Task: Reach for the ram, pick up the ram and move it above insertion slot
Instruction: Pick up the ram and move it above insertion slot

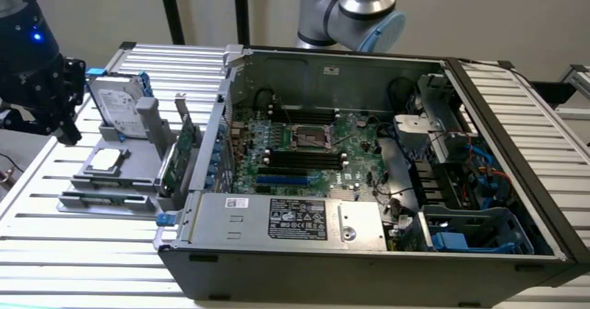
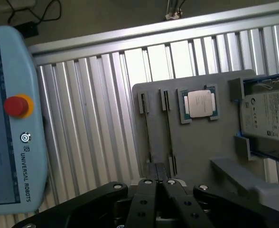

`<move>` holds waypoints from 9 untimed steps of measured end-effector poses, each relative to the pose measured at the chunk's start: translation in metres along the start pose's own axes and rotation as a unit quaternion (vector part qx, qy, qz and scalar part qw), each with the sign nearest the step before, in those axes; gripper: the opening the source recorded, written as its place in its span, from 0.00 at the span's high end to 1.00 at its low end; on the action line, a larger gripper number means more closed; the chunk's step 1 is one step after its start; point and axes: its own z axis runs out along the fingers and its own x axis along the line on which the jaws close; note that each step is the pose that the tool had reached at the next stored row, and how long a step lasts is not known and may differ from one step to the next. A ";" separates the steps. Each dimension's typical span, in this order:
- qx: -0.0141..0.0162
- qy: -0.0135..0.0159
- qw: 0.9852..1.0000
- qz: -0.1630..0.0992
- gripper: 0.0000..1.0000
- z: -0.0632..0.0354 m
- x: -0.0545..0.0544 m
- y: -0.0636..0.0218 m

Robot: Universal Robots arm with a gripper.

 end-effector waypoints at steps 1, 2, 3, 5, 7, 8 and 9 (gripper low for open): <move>0.000 0.000 1.000 0.000 0.83 0.0000 0.000 0.0000; 0.000 0.000 1.000 -0.001 0.76 0.0001 0.000 0.0000; 0.000 0.000 1.000 -0.001 0.76 0.0003 0.000 0.0000; 0.000 0.000 1.000 -0.001 0.70 0.0019 0.000 -0.0001; 0.000 0.000 1.000 -0.002 0.70 0.0052 0.000 -0.0002; 0.000 0.000 1.000 -0.002 0.70 0.0069 0.000 -0.0003; 0.001 0.000 1.000 -0.003 0.70 0.0088 0.000 -0.0003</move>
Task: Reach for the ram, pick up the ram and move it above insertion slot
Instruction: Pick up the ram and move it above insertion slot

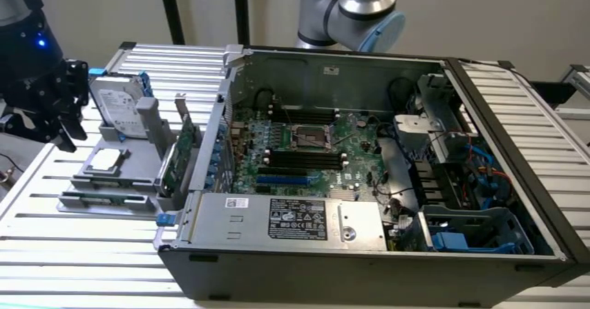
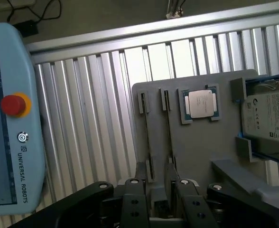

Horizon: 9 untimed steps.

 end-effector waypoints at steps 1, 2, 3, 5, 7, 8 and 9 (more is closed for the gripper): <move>0.000 0.000 1.000 0.000 0.70 0.0019 0.000 -0.0001; 0.000 0.000 1.000 -0.001 0.70 0.0037 0.000 -0.0001; 0.001 0.000 1.000 -0.001 0.70 0.0056 0.000 -0.0002; 0.001 0.000 1.000 -0.002 0.70 0.0091 0.000 -0.0003; 0.001 0.000 1.000 -0.003 0.68 0.0127 0.000 -0.0005; 0.001 0.000 1.000 -0.003 0.62 0.0147 0.000 -0.0005; 0.001 0.000 1.000 -0.004 0.62 0.0165 0.000 -0.0006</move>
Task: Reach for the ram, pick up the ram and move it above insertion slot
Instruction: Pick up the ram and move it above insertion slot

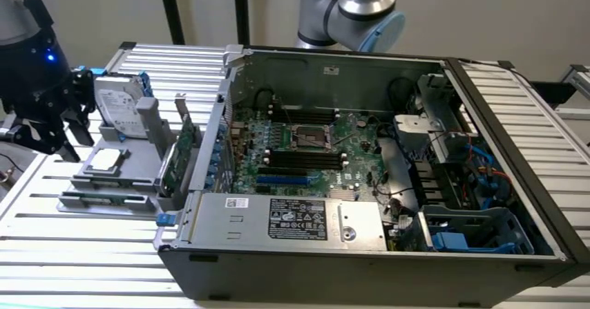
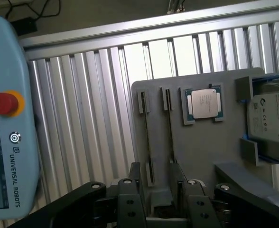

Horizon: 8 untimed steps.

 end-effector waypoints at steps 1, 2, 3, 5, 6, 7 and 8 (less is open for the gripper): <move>0.000 0.000 1.000 0.000 0.62 0.0018 0.000 -0.0001; 0.000 0.000 1.000 0.000 0.62 0.0036 0.000 -0.0001; 0.000 0.000 1.000 -0.001 0.62 0.0054 0.000 -0.0002; 0.000 0.000 1.000 -0.001 0.62 0.0090 0.000 -0.0003; 0.000 0.000 1.000 -0.001 0.62 0.0109 0.000 -0.0004; 0.000 0.000 1.000 -0.001 0.62 0.0127 0.000 -0.0005; 0.000 0.000 1.000 -0.002 0.62 0.0145 0.000 -0.0006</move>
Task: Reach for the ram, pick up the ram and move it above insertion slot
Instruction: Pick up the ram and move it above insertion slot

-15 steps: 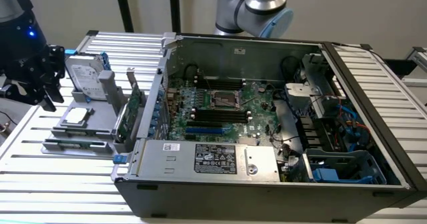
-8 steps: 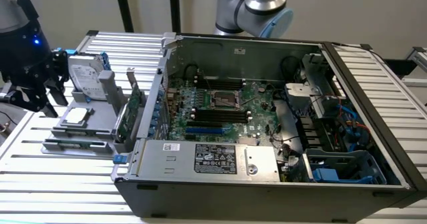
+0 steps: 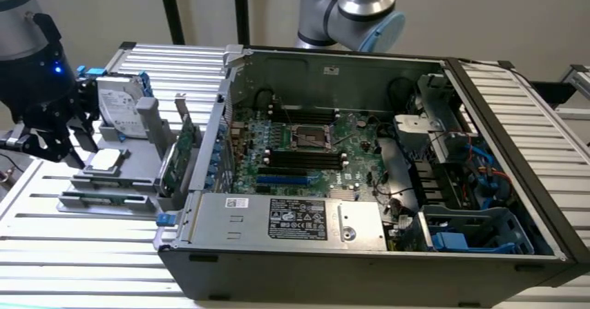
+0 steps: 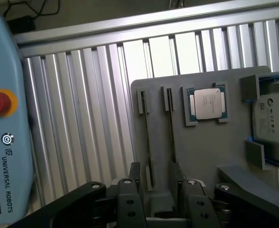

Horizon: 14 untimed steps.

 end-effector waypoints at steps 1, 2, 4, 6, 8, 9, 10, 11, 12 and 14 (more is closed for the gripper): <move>0.000 0.000 1.000 0.000 0.62 0.0018 0.000 0.0000; 0.000 0.000 1.000 0.000 0.62 0.0036 0.000 -0.0001; 0.000 0.000 1.000 -0.001 0.62 0.0073 0.000 -0.0003; 0.000 0.000 1.000 -0.001 0.62 0.0109 0.000 -0.0004; 0.000 0.000 1.000 -0.002 0.62 0.0145 0.000 -0.0005; 0.000 0.000 1.000 -0.003 0.62 0.0163 0.000 -0.0006; 0.000 0.000 1.000 -0.004 0.62 0.0182 0.000 -0.0006; 0.000 0.000 1.000 -0.004 0.62 0.0200 0.000 -0.0007; 0.000 0.000 1.000 -0.005 0.62 0.0218 0.000 -0.0007; 0.000 0.000 1.000 -0.006 0.62 0.0254 0.000 -0.0009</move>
